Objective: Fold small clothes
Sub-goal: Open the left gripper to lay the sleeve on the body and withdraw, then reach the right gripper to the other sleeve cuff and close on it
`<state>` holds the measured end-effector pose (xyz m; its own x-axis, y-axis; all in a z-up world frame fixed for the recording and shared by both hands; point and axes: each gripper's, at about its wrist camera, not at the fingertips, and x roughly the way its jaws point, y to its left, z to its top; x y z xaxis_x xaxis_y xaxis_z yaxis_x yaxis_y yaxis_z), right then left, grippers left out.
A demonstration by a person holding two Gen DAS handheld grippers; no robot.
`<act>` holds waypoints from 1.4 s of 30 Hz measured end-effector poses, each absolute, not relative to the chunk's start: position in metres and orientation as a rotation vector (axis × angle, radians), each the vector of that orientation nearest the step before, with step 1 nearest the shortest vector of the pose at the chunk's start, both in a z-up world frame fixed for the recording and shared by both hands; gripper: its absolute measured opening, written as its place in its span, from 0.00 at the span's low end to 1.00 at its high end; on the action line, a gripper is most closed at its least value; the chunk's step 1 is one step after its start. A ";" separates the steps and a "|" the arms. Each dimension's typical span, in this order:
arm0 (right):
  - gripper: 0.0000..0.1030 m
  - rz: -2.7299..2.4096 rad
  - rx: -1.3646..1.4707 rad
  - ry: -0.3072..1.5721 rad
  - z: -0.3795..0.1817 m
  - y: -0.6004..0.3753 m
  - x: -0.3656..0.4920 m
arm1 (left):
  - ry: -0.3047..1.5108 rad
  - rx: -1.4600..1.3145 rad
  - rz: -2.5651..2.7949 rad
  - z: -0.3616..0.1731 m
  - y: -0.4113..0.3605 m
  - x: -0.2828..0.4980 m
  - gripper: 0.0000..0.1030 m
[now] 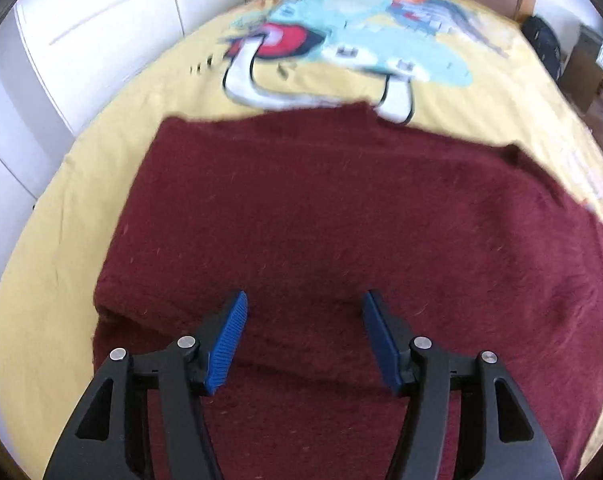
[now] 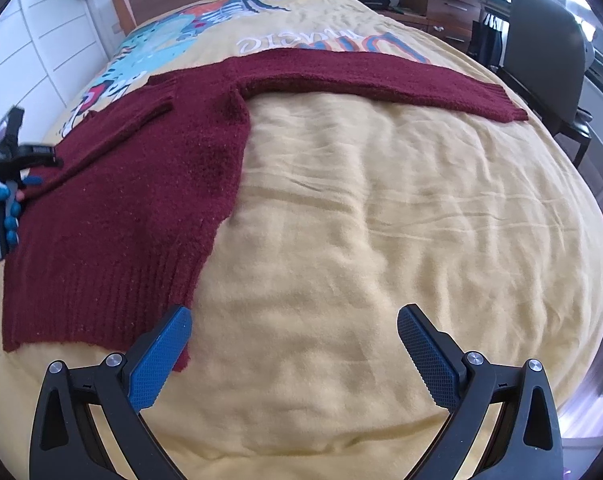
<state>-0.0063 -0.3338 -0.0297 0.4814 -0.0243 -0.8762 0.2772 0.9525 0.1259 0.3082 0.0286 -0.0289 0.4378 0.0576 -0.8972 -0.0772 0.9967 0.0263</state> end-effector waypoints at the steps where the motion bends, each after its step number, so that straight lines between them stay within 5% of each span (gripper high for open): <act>1: 1.00 -0.186 0.268 1.053 -0.029 -0.334 -0.006 | 1.126 -0.012 0.078 -0.032 0.029 0.308 0.53; 28: 1.00 -0.092 0.343 0.932 0.007 -0.337 0.003 | 1.081 -0.107 0.204 0.062 0.088 0.172 0.53; 42: 1.00 -0.198 0.492 0.901 0.003 -0.409 0.023 | 1.087 -0.117 0.213 0.069 0.080 0.157 0.53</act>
